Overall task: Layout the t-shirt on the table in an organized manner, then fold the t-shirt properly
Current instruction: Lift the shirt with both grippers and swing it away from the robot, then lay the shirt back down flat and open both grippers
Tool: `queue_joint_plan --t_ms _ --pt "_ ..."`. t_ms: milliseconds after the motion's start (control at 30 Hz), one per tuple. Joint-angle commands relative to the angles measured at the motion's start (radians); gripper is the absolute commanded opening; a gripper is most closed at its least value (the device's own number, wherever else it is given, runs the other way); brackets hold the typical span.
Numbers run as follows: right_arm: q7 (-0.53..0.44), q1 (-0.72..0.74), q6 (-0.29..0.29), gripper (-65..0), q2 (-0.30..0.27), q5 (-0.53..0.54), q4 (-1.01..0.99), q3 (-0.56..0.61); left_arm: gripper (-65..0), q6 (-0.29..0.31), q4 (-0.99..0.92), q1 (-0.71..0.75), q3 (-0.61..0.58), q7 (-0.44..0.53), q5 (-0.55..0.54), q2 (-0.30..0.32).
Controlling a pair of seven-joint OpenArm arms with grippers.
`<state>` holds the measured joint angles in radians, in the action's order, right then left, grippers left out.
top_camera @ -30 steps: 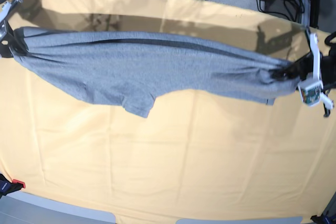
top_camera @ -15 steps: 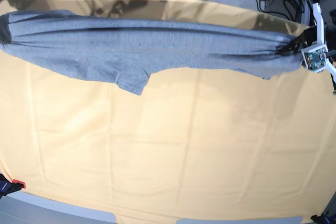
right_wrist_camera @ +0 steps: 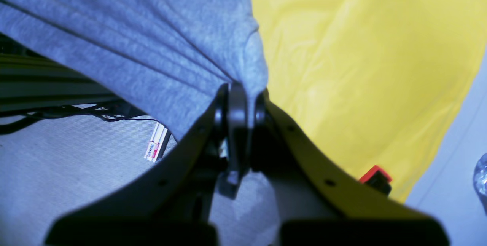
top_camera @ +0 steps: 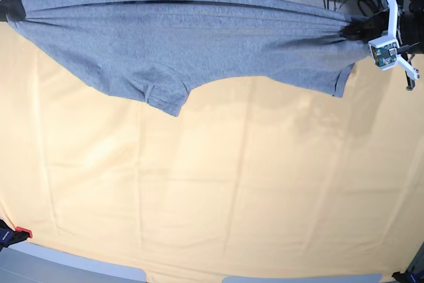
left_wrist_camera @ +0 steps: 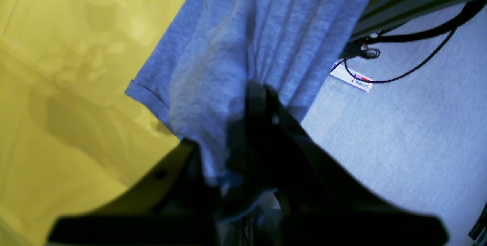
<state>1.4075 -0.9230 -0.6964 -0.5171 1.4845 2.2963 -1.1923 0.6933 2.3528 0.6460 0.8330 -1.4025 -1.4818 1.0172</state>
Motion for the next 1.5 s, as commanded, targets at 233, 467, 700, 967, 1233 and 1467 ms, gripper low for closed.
queue_joint_plan --t_ms 233,467,700,967,1233,1467 --pt "-0.011 -0.005 -0.002 -65.0 -0.045 -0.001 0.006 -0.013 -65.0 0.005 0.003 -0.020 0.014 0.062 -0.002 0.013" --pt "-0.043 0.175 -0.002 -65.0 -0.105 -0.001 0.005 0.041 -65.0 0.005 -0.014 -0.212 0.013 0.149 -0.002 0.010" --pt "-0.194 0.314 -0.002 -65.0 -0.105 -0.134 0.003 0.293 -65.0 0.005 -0.151 -0.340 -0.064 0.199 -0.002 0.011" --pt "-0.364 0.455 -0.002 -65.0 -0.104 -0.428 -0.046 0.505 -65.0 0.005 -0.312 -0.565 -0.436 0.384 0.226 -0.011" --pt "-0.447 0.667 -0.002 -65.0 -0.105 -0.551 -0.322 0.679 -65.0 0.005 -0.568 -0.887 -0.774 0.484 0.412 -0.101" --pt "-0.473 0.885 -0.002 -65.0 -0.105 -0.626 -0.533 0.800 -65.0 0.005 -0.830 -1.150 -0.983 0.573 0.555 -0.233"
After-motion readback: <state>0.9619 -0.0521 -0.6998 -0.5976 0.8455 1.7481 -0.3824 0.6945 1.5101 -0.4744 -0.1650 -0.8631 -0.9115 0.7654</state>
